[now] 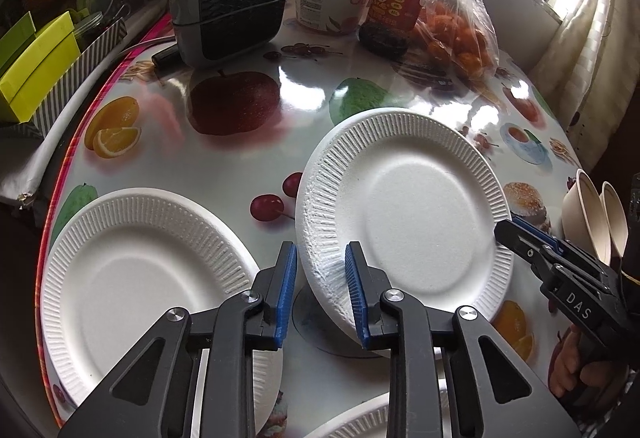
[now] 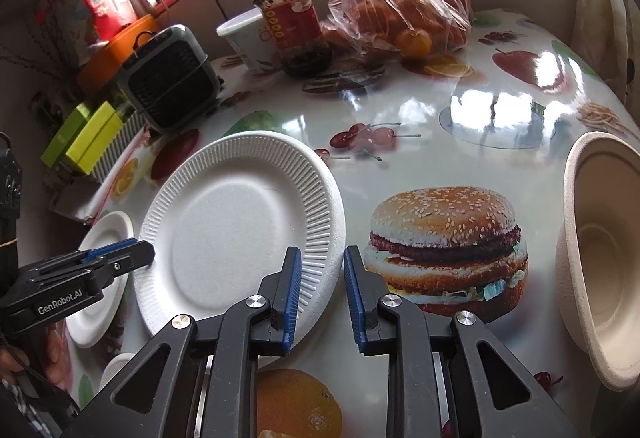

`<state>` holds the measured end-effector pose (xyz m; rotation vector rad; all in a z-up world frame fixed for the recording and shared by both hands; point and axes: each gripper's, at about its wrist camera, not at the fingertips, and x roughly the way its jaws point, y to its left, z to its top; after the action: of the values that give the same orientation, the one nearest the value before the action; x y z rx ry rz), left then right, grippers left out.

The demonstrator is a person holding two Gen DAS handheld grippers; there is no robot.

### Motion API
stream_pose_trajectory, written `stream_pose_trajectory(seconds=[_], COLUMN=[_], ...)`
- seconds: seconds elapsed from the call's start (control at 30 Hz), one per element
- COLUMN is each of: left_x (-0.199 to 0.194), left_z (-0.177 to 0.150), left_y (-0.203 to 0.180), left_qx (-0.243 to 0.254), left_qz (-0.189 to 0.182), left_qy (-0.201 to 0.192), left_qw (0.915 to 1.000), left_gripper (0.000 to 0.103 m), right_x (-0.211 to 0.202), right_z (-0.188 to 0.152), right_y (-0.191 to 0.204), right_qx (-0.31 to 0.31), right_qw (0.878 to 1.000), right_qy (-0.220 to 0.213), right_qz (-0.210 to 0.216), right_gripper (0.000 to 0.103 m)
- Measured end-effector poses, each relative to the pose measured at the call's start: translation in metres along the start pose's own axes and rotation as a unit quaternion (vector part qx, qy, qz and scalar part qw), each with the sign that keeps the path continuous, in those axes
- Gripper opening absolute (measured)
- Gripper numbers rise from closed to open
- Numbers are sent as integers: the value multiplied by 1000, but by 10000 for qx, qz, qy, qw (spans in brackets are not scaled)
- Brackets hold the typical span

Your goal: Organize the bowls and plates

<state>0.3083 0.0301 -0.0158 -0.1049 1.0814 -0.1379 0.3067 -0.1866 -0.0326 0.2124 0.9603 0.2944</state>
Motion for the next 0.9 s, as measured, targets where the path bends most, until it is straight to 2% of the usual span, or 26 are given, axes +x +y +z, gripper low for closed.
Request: stream_pose_trajectory(seconds=[0.5, 0.9], left_x=[-8, -35], left_z=[-2, -15], left_y=[-1, -3], left_qx=[-3, -16], left_qz=[-19, -104], left_qy=[-59, -254], left_qw=[10000, 9996], left_gripper=[23, 23], right_x=[-7, -40], right_z=[-1, -8], right_y=[0, 11], right_qx=[94, 68], right_qw=[10000, 9997], right_qy=[-32, -215], right_qz=[-7, 28], right_gripper=[21, 21])
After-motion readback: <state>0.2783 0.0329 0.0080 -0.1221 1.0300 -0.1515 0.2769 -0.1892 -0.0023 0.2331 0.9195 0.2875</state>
